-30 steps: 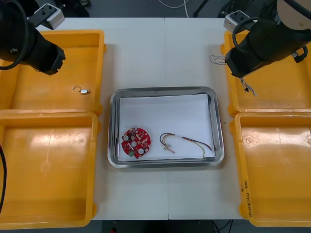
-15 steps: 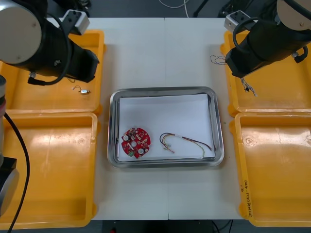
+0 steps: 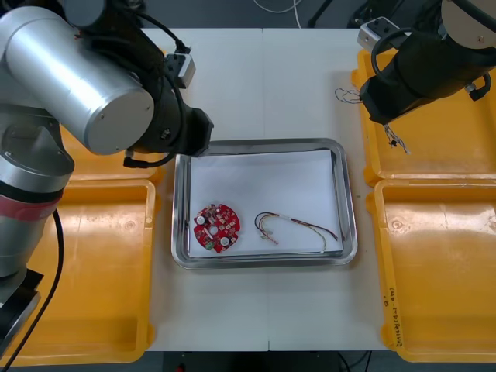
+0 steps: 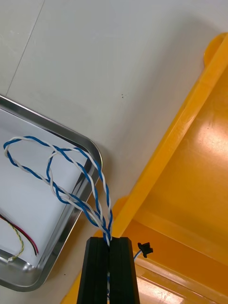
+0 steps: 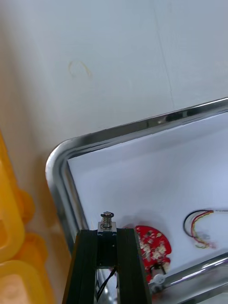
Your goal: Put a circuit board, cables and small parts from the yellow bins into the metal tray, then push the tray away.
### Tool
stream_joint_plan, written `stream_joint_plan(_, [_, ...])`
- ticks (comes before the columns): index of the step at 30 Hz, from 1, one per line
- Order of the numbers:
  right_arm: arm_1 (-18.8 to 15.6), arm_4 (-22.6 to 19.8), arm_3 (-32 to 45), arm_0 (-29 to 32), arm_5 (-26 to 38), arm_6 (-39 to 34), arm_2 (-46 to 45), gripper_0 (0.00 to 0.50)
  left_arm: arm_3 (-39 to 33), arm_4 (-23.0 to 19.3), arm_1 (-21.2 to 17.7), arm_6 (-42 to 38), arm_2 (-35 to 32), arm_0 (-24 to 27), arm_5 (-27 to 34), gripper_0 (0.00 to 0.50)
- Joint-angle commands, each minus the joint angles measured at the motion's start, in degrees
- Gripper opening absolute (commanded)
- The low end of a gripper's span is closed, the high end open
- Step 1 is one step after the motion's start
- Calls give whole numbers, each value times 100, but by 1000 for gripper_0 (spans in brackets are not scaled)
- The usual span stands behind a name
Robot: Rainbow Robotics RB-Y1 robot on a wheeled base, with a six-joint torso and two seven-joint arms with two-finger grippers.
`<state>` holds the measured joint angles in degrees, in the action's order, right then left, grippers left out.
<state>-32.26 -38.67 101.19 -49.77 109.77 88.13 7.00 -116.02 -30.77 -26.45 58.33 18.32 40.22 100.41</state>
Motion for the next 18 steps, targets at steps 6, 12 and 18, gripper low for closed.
stream_joint_plan(6, [-141,18,165,2,23,81,-138,0,677,-69,96,-41,541,-32,-742,0])
stream_joint_plan(12, [-141,9,165,2,23,81,-138,0,1082,-113,87,-32,883,-23,-1164,0])
stream_joint_plan(18, [-141,0,165,11,23,81,-138,0,1416,-113,61,-5,1165,-32,-1594,2])
